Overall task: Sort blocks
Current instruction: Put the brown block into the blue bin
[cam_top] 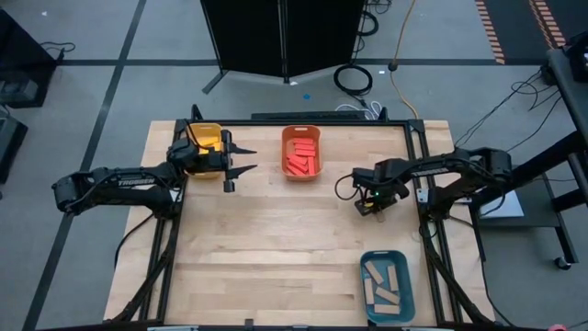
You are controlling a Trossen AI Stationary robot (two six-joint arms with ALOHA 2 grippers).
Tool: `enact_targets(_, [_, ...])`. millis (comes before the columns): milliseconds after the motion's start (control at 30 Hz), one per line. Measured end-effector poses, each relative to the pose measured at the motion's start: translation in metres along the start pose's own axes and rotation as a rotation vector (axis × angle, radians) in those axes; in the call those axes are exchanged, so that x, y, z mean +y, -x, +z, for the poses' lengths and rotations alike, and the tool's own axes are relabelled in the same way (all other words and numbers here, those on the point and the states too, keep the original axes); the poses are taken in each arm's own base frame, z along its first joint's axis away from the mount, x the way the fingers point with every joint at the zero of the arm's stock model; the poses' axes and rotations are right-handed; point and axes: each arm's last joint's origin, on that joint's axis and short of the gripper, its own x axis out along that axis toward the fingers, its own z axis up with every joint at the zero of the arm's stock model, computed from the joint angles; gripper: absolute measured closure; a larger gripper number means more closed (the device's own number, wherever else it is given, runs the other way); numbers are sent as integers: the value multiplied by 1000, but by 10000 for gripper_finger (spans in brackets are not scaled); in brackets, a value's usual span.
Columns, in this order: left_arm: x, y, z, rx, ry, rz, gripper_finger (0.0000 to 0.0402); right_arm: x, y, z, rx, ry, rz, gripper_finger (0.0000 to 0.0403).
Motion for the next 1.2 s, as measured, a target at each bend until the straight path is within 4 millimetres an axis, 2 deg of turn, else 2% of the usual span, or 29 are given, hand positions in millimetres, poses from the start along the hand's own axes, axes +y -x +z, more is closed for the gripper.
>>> enact_targets(200, [0,0,0,-3,-1,-2,226,19,19,8,-21,88,112,330])
enact_targets(333, [0,0,0,-5,-1,-9,226,45,45,9,-29,195,243,331])
enact_targets(433, [-1,0,0,-9,-1,-20,226,65,67,-1,37,237,324,328])
enact_targets(533, [-1,0,1,-18,-1,-45,226,81,85,-22,128,221,338,318])
enact_targets(667, [-1,0,1,-18,0,-49,226,96,93,-61,264,128,264,317])
enact_targets(833, [-2,0,0,-16,2,-50,226,106,84,-113,338,-21,142,317])
enact_targets(933, [-2,0,0,-20,3,-63,226,107,79,-139,366,-195,56,314])
enact_targets(1033, [-2,0,1,-31,24,-87,226,105,75,-159,367,-330,-13,309])
enact_targets(1200, [-2,0,4,-65,54,-99,226,101,70,-185,347,-461,-88,300])
